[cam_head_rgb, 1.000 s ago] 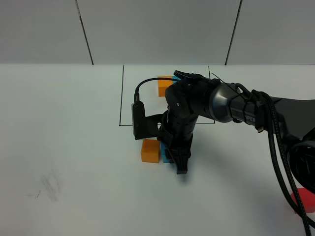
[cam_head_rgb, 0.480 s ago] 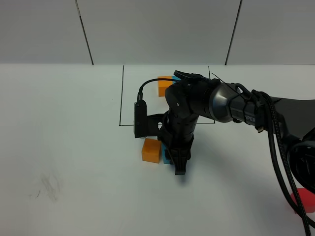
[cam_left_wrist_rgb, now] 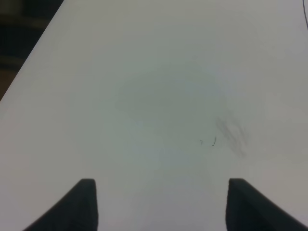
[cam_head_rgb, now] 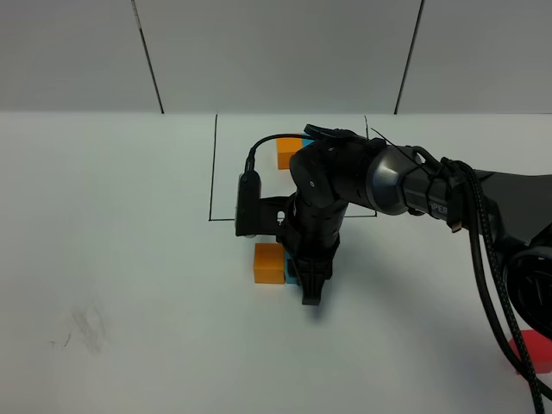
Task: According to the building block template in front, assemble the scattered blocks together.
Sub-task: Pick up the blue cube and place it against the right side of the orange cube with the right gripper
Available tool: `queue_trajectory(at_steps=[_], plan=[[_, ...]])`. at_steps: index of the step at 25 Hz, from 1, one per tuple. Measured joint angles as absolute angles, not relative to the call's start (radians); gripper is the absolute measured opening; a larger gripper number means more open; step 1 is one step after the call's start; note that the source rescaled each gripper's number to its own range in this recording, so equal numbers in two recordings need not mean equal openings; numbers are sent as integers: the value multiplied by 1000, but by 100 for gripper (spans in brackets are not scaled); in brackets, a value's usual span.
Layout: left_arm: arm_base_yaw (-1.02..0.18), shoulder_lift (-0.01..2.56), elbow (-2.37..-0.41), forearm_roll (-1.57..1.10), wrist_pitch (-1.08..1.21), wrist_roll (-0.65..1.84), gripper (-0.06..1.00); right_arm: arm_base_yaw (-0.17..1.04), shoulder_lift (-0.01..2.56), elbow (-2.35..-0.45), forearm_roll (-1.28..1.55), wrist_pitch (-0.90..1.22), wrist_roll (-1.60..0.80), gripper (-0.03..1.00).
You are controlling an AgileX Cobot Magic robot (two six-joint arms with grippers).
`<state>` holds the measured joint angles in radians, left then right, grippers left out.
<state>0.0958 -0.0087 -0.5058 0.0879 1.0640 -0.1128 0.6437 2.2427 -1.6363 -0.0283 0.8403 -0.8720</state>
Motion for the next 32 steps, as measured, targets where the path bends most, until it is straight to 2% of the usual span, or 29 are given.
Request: queue_trajectory(at_steps=[7,20,22,28,30,32], plan=[[96,-9,-506,88,1064,-113,28,644,2243,-1636,-28,832,-831,24],[96,-9,-506,88,1064,-113,28,644,2243,-1636,-38,850,-896,24],[96,-9,-506,88,1064,-113,28,644,2243,-1636,-50,852,-894,31],[96,-9,-506,88,1064,-113,28,644,2168,-1636,-102,868,-760,88],[96,-9,-506,88,1064,-113,28,635,2117,-1636,-134,903,-622,95],[96,-9,-506,88,1064,-113,28,614,2056,-1635,-150,968,-441,98]])
